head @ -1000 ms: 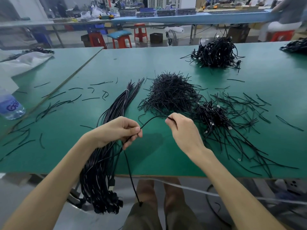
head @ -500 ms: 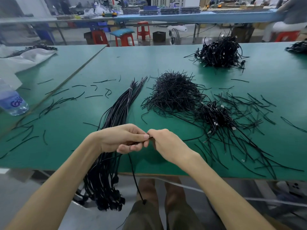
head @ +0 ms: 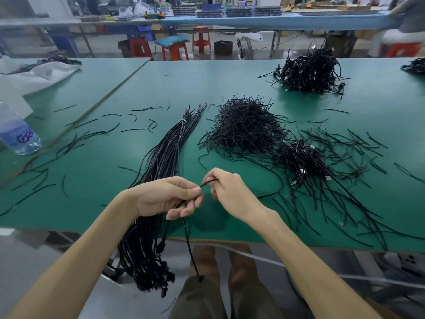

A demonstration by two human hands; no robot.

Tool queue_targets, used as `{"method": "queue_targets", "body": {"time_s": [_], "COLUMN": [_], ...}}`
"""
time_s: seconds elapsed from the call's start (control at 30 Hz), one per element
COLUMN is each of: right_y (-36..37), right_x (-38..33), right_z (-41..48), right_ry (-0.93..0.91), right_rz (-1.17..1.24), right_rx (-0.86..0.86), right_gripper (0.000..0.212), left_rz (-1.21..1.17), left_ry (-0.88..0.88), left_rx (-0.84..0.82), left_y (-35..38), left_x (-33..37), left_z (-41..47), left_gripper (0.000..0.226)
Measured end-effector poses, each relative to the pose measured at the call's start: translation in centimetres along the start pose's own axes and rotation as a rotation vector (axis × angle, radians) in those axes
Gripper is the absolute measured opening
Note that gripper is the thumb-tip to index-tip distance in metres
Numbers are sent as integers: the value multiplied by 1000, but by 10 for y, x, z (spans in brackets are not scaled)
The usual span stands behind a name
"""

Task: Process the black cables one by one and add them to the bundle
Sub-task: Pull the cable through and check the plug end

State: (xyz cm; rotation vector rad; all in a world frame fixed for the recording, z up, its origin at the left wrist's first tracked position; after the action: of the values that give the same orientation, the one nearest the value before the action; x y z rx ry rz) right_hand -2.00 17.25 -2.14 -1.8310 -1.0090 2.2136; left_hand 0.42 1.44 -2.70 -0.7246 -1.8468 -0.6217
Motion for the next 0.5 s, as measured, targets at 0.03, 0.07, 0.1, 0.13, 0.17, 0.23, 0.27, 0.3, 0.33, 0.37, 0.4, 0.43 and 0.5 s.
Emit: {"method": "queue_targets", "body": {"time_s": [0.03,0.07,0.1,0.13,0.17,0.23,0.27,0.3,0.33,0.37,0.4,0.43,0.5], "right_y": [1,3,4,5,5,4,2,-1,-6,-11,-17,-24,-39], "right_x": [0,-1,-2,-4,-7,-9,-8,-7,-6,-3,1,6,19], "right_z": [0,0,0,1,1,4,5,6,7,8,7,6,2], "right_ry": [-19,-49,-83,-114,-135,-143,-134,-120,-103,-81,-52,-17,52], "right_rz": [2,3,9,23,44,89,109,132,163,200,239,280,359], "right_rx": [-3,1,10,23,38,77,116,169,230,295,363,432,538], "right_gripper": [16,12,13,13,12,16,22,28,32,34,35,36,37], "left_rz": [-31,-65,-108,-167,-239,-302,-266,-201,-123,-48,9,43,26], "left_ry": [-2,-5,-3,13,44,104,109,100,80,60,53,66,149], "left_rx": [13,39,79,127,173,232,242,242,240,242,252,273,343], "left_y": [-1,-2,-5,-10,-16,-26,-28,-28,-27,-26,-26,-28,-38], "left_x": [-2,-4,-4,-3,2,15,22,27,30,32,33,33,32], "left_z": [0,0,1,1,2,5,7,9,12,13,14,14,10], "left_gripper": [28,28,27,26,26,26,27,28,28,29,31,31,31]}}
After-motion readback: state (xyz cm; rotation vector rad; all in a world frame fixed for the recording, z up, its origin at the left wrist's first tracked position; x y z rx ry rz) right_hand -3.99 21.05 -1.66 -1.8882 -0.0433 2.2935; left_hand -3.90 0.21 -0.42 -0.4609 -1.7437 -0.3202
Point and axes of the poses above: each hand's wrist, its own z-axis towards the middle knuckle, its own y-axis out of the palm, x = y × z, the point moved 5 cm from there along z, towards the middle knuckle, and after that the axes turned 5 degrees about z, right-handed, at the moved point
